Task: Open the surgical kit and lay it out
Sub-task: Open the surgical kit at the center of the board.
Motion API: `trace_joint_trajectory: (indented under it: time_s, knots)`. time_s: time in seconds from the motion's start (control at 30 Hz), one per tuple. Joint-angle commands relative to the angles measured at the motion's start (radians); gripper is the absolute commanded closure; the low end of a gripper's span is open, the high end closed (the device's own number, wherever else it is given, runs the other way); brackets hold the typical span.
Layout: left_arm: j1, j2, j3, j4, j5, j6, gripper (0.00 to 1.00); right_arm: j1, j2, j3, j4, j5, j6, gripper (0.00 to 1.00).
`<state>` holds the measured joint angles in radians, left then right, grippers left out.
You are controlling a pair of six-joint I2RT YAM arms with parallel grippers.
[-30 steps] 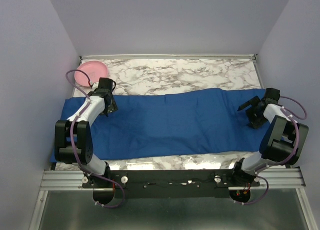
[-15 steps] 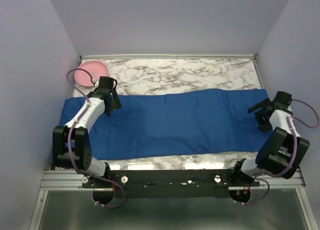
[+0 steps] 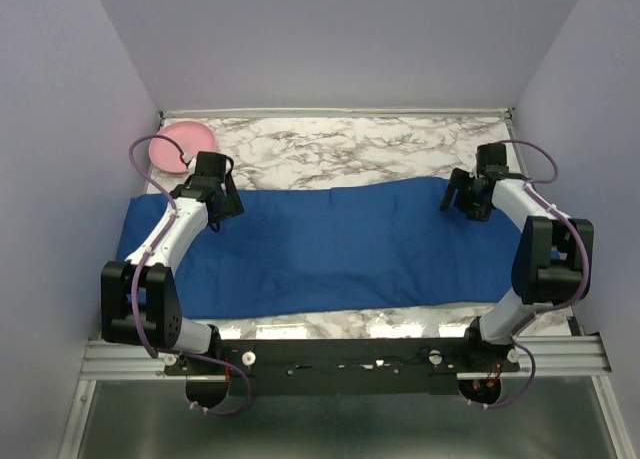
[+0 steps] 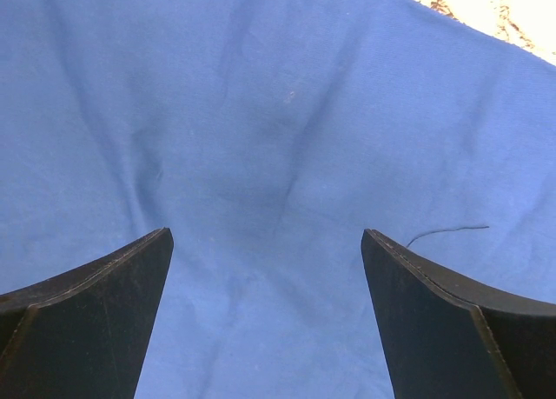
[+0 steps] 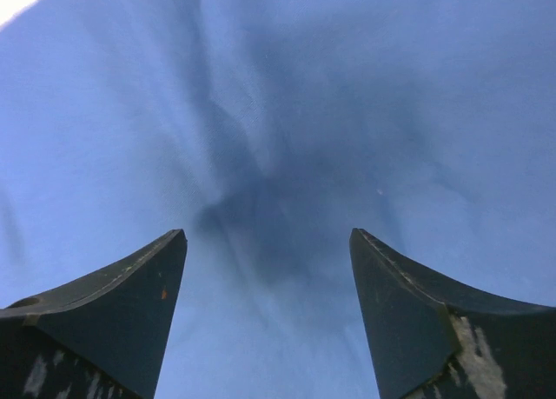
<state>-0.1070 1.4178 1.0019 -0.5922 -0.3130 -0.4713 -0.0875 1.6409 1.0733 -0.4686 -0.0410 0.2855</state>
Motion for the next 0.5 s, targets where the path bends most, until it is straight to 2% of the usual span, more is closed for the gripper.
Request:
trace_joint_trajectory:
  time_s: [0.0, 0.17, 0.3, 0.47]
  knots:
    - [-0.008, -0.048, -0.022, -0.011, -0.011, 0.006, 0.01, 0.025, 0.112, 0.056, -0.108, 0.095, -0.043, 0.27]
    - [-0.008, -0.068, -0.032, -0.017, -0.018, 0.01, 0.01, 0.025, 0.157, 0.04, -0.151, 0.122, -0.032, 0.42]
    - [-0.01, -0.076, -0.045, -0.017, -0.02, 0.011, 0.01, 0.025, 0.16, 0.042, -0.166, 0.115, -0.025, 0.64]
    - [-0.01, -0.08, -0.051, -0.008, -0.023, 0.014, 0.01, 0.025, 0.189, 0.077, -0.234, 0.17, -0.014, 0.66]
